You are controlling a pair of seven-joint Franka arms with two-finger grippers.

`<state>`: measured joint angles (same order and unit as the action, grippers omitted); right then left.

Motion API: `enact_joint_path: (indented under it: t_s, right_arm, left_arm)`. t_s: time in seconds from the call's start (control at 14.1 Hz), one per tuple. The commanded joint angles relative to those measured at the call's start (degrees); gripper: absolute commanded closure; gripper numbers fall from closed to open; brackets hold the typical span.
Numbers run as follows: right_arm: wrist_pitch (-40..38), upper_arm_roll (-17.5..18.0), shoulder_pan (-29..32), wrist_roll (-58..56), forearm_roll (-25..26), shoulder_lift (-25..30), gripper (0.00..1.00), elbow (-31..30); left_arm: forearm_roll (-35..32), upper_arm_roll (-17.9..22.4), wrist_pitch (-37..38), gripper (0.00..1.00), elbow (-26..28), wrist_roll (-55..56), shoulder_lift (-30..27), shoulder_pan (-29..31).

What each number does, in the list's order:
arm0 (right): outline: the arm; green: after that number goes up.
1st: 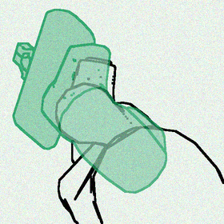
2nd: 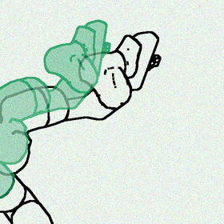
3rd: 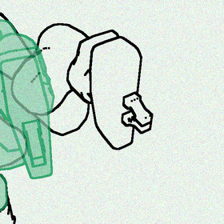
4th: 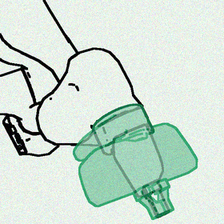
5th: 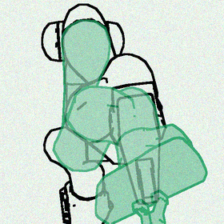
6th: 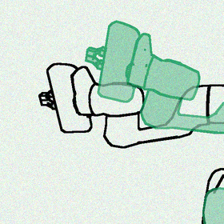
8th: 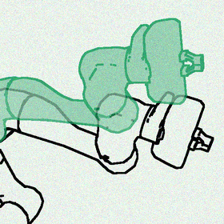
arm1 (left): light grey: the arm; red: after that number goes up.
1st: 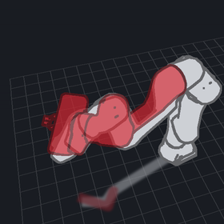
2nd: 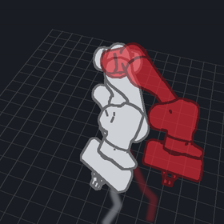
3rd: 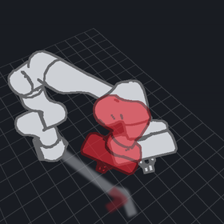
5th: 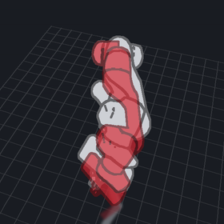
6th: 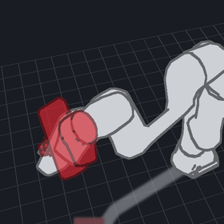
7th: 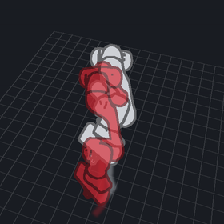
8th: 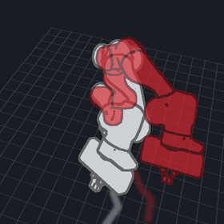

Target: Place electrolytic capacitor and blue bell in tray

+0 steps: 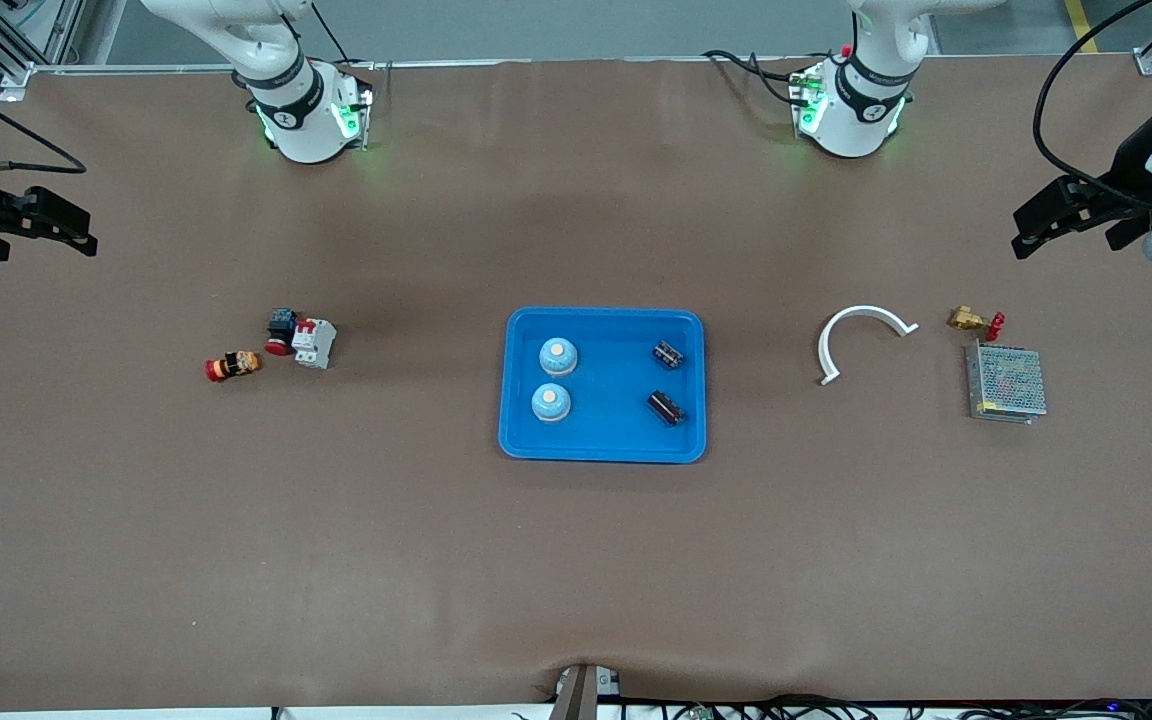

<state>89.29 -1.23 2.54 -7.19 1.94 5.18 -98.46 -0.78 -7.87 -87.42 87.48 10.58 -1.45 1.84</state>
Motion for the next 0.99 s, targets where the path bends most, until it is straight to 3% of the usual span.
enact_joint_path:
  t_s: [0.0, 0.92]
  right_arm:
    - [0.2, 0.2, 0.2, -0.5, -0.7, 0.3, 0.00, 0.2]
    - [-0.1, -0.1, 0.4, -0.6, -2.6, -0.2, 0.00, 0.5]
  left_arm:
    - [0.3, -0.3, 0.8, 0.00, -0.5, -0.7, -0.4, 0.5]
    - [0.3, -0.3, 0.9, 0.00, -0.4, -0.5, 0.4, 0.3]
